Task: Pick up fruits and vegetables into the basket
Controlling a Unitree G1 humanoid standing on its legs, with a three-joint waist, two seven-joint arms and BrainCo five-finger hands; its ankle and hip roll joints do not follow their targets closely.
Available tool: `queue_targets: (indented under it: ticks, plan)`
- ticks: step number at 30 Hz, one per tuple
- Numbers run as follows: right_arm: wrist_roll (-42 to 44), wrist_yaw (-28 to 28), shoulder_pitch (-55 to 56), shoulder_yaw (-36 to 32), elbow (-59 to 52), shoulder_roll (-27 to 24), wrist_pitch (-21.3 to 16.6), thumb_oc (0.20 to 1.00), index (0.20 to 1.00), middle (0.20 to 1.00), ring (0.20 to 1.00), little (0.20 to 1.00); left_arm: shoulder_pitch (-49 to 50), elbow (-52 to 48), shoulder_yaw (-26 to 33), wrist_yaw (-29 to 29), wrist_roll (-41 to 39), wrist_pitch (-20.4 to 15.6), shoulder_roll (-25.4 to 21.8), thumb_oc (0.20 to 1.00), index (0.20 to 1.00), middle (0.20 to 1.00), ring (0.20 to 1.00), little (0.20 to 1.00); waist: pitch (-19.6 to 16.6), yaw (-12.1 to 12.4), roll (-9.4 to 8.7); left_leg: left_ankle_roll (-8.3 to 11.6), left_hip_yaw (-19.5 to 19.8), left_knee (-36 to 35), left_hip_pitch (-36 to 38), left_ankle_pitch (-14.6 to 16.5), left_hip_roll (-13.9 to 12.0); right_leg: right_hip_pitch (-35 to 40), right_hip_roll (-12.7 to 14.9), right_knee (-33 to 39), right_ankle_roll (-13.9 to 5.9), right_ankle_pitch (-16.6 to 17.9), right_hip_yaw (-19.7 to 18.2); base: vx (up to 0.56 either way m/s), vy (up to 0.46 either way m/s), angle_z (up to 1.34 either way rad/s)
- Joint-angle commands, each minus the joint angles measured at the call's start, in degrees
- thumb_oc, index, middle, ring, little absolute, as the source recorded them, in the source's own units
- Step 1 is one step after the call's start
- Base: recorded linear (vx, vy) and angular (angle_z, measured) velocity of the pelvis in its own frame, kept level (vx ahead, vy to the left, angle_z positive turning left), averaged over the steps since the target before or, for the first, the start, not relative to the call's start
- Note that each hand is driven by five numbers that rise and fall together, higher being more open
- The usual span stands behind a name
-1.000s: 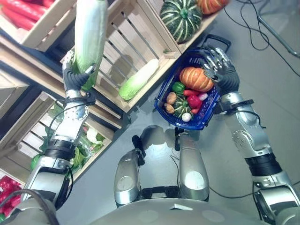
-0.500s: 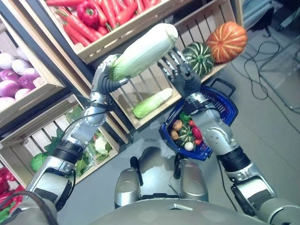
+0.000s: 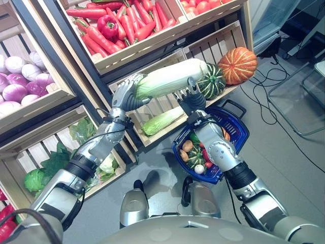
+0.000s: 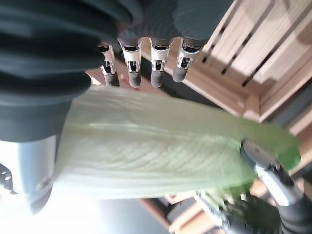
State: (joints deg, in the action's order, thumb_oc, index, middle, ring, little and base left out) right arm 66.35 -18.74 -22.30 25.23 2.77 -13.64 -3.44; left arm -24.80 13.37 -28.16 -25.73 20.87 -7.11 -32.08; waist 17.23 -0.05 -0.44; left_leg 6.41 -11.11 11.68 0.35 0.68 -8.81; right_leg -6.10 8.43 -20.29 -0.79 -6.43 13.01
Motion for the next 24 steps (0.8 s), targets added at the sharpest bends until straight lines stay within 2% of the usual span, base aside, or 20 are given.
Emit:
queue_targets:
  ticks: [1, 2, 7, 13, 16, 17, 21, 24]
  plan:
    - [-1.9, -3.14, -2.6, 0.41, -1.19, 3.42, -2.91, 1.0, 1.0, 1.0, 1.0, 1.0, -5.26, -7.14, -3.09, -2.19, 4.0, 1.71, 0.26, 0.2, 0.2, 0.2, 0.2, 0.2, -1.32, -0.1, -1.69, -3.6, -1.94, 3.86, -0.12, 7.63, 2.16, 6.36, 3.17, 8.04, -5.93, 1.92, -0.76, 0.0, 0.0, 0.0]
    - [-1.69, -3.15, -2.98, 0.8, -1.25, 3.38, -3.17, 1.0, 1.0, 1.0, 1.0, 1.0, -5.65, -7.22, -3.91, -1.54, 5.21, 3.26, 0.35, 0.2, 0.2, 0.2, 0.2, 0.2, -1.21, -0.12, -1.61, -3.62, -1.88, 3.88, -0.21, 7.63, 2.2, 6.31, 3.22, 8.03, -5.97, 1.9, -0.88, 0.0, 0.0, 0.0]
    - [0.22, -1.08, -3.92, 1.68, -1.99, 4.06, -4.1, 1.0, 1.0, 1.0, 1.0, 1.0, -6.35, -7.44, -6.23, 1.39, 6.52, 6.48, 1.12, 0.2, 0.2, 0.2, 0.2, 0.2, -0.92, -0.08, -1.32, -3.7, -1.73, 3.96, -0.39, 7.76, 2.3, 6.22, 3.38, 8.07, -6.1, 1.85, -0.9, 0.0, 0.0, 0.0]
    - [-1.23, 0.85, -6.94, 2.61, -2.75, 4.34, -6.5, 1.0, 1.0, 1.0, 1.0, 1.0, -7.41, -8.43, -10.77, 8.93, 12.01, 10.15, 1.99, 0.2, 0.2, 0.2, 0.2, 0.2, -0.73, 0.35, -0.97, -3.7, -1.4, 4.08, -0.77, 7.89, 2.4, 6.19, 3.67, 8.16, -6.33, 1.81, -0.48, -0.01, 0.001, 0.0]
    - [1.48, 3.96, -8.87, 2.61, -2.87, 4.38, -7.53, 1.0, 1.0, 1.0, 1.0, 1.0, -8.12, -8.37, -13.28, 11.97, 11.44, 10.33, 2.5, 0.2, 0.2, 0.2, 0.2, 0.2, -0.29, 0.41, -0.92, -3.73, -1.27, 4.25, -1.08, 7.95, 2.36, 5.98, 3.8, 8.07, -6.41, 1.77, -0.3, -0.04, 0.001, 0.02]
    - [3.35, 6.56, -9.9, 2.6, -3.21, 4.62, -8.05, 1.0, 1.0, 1.0, 1.0, 1.0, -8.23, -8.69, -14.41, 13.43, 11.51, 9.78, 2.82, 0.2, 0.2, 0.2, 0.2, 0.2, -0.06, 0.55, -0.87, -3.77, -1.12, 4.3, -1.25, 8.02, 2.39, 5.92, 3.84, 8.08, -6.44, 1.73, -0.18, -0.04, -0.004, 0.02]
    - [2.5, 7.15, -11.61, 2.59, -3.65, 4.35, -9.97, 1.0, 1.0, 1.0, 1.0, 1.0, -7.84, -8.78, -16.83, 17.79, 9.88, 10.5, 3.29, 0.2, 0.2, 0.2, 0.2, 0.2, 0.0, 0.79, -0.68, -3.72, -0.87, 4.3, -1.49, 8.08, 2.44, 5.92, 3.93, 8.21, -6.65, 1.66, 0.02, -0.02, 0.004, 0.02]
    - [0.1, 5.42, -12.97, 2.34, -3.14, 4.0, -10.88, 1.0, 1.0, 1.0, 1.0, 1.0, -7.78, -8.95, -18.36, 18.23, 9.92, 10.92, 3.21, 0.2, 0.2, 0.2, 0.2, 0.2, 0.22, 0.83, -0.52, -3.67, -0.78, 4.26, -1.66, 8.04, 2.47, 5.82, 4.07, 8.37, -6.83, 1.74, 0.12, -0.03, 0.009, 0.04]
